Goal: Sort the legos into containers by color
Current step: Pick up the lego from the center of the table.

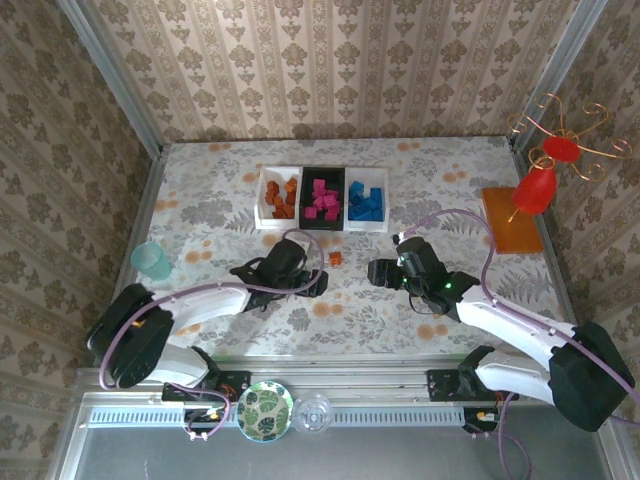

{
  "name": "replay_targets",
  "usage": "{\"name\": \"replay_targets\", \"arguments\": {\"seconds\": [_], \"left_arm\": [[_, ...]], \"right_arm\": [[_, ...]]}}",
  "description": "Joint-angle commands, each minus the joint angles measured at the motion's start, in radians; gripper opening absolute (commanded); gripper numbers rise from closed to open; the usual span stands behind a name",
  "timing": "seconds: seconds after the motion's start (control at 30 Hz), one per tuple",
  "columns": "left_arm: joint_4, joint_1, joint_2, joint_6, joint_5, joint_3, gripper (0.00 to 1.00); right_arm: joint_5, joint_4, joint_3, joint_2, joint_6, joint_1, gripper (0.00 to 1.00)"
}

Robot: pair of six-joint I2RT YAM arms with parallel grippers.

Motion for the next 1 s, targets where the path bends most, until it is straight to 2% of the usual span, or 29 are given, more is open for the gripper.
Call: {"name": "replay_targets", "arguments": {"seconds": [0.0,0.27,0.47,0.7,0.97], "left_arm": [[0.076,-0.008,0.08,0.002,0.029,0.065,0.82],[0.105,-0.02,0.254,0.058,0.024,0.222,0.8],[0.065,-0.026,0.384,0.096,-0.041,0.341,0.74],[0.044,-0.032,0.472,0.102,-0.079,0.395,0.58],[0.061,-0.032,0.429,0.087,-0.099,0.331,0.36]], "right_arm": [[-0.009,0.021,0.0,0.005,0.01,0.008,0.71],[0.007,0.003,-0.012,-0.019,0.009,0.008,0.71],[0.017,-0.008,-0.019,-0.04,0.009,0.008,0.71],[0.03,-0.023,-0.03,-0.07,0.006,0.008,0.71],[0.047,-0.022,-0.037,-0.084,0.005,0.008,0.71]]}}
